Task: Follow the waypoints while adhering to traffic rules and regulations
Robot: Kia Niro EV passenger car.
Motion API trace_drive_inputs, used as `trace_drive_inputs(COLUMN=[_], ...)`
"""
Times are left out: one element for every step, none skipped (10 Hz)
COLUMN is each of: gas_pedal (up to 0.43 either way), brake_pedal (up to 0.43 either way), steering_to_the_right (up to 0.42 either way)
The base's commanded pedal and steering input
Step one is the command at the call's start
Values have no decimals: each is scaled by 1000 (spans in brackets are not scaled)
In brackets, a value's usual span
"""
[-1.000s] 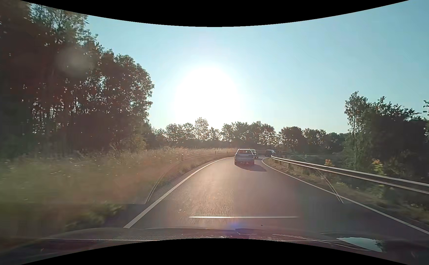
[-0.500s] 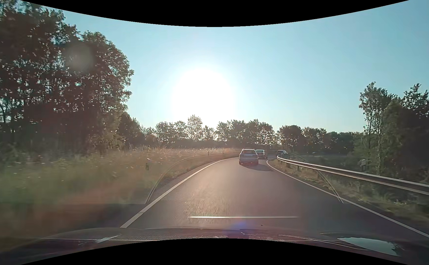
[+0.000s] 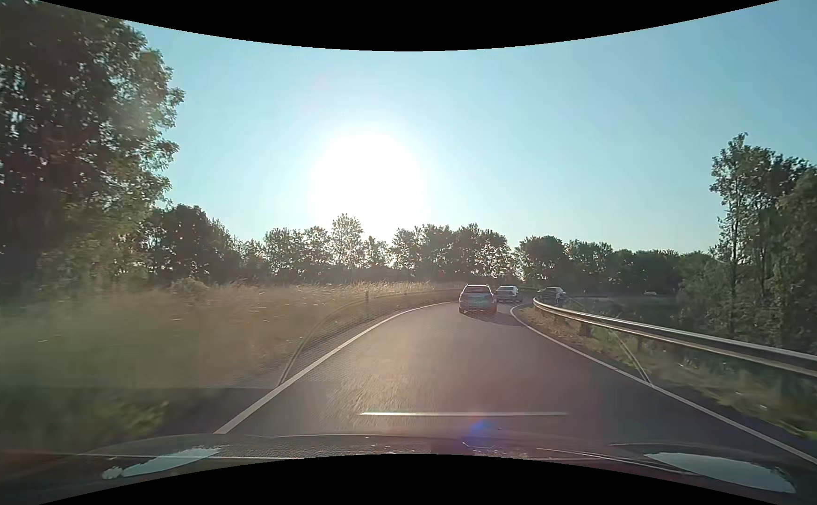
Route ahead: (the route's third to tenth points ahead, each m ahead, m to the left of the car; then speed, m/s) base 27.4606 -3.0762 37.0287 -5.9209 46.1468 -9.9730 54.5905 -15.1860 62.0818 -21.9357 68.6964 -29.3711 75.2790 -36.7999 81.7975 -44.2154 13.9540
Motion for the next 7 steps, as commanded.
trace_drive_inputs(gas_pedal=[228, 240, 240, 240, 240, 240, 240], brake_pedal=[0, 0, 0, 0, 0, 0, 0], steering_to_the_right=[38, 41, 42, 42, 43, 46, 48])
